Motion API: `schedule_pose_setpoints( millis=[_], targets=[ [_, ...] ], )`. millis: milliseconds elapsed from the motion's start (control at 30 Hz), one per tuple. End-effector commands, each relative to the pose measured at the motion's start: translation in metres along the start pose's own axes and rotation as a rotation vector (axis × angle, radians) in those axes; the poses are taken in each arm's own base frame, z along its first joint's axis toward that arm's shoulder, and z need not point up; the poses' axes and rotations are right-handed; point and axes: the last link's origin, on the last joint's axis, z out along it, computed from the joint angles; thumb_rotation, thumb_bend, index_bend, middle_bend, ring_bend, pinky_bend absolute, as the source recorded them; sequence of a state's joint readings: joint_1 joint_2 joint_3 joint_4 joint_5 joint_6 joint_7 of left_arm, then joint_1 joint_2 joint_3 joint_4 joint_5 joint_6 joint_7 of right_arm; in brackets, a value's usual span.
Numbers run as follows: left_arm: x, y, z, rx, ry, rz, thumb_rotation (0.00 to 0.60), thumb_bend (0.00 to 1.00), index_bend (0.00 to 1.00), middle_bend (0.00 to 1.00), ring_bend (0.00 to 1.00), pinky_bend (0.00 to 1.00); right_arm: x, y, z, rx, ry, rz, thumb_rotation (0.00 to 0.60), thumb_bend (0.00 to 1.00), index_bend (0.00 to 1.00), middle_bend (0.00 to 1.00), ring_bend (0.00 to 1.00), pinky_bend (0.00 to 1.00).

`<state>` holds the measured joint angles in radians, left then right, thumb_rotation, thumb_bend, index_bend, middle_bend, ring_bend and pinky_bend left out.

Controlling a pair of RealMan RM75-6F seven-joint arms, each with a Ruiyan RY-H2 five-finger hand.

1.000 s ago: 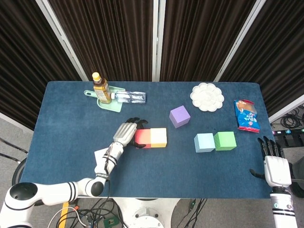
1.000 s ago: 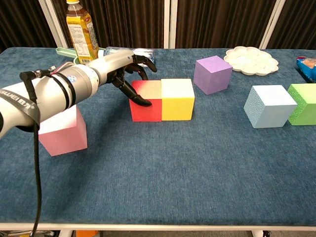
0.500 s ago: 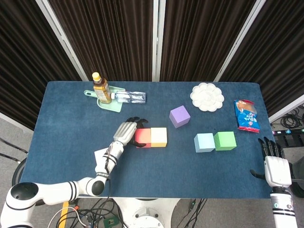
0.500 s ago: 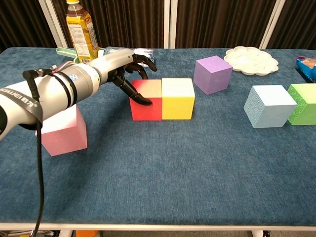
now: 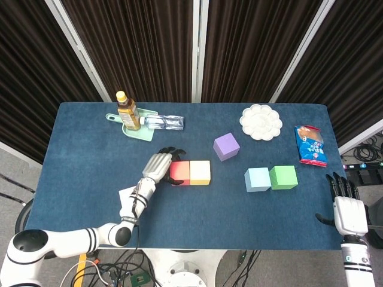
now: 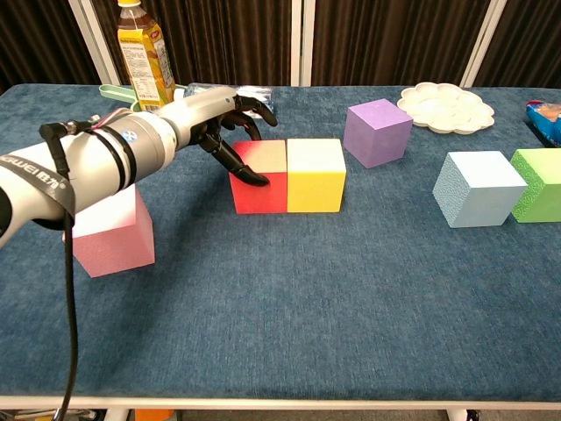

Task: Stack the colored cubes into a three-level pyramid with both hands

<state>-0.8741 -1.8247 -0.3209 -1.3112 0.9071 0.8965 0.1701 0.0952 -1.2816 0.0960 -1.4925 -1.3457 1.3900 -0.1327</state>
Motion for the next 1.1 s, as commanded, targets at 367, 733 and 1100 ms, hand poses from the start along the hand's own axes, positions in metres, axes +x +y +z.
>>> schedule_pose_setpoints(
  millis=[367,733,1100],
  targets=[
    [-0.0009,0.0009,-0.0009,-0.007,-0.012,-0.007,0.600,0.17,0.21,0.42,0.12,0.12,-0.0005,0.0004,-0.0002,-0.005,-0.006,-0.003,0.600,0.00,0.00,0.00,0.00,0.00],
    [-0.0019,0.0010,0.0015,0.000,-0.009,-0.006,0.600,0.17,0.21,0.42,0.12,0.12,-0.0016,0.0011,-0.0002,-0.012,-0.017,-0.004,0.600,0.00,0.00,0.00,0.00,0.00],
    [-0.0005,0.0034,0.0004,-0.008,-0.002,-0.014,0.600,0.17,0.21,0.42,0.12,0.12,0.0002,0.0014,-0.0007,-0.012,-0.012,-0.002,0.600,0.00,0.00,0.00,0.00,0.00]
  ],
)
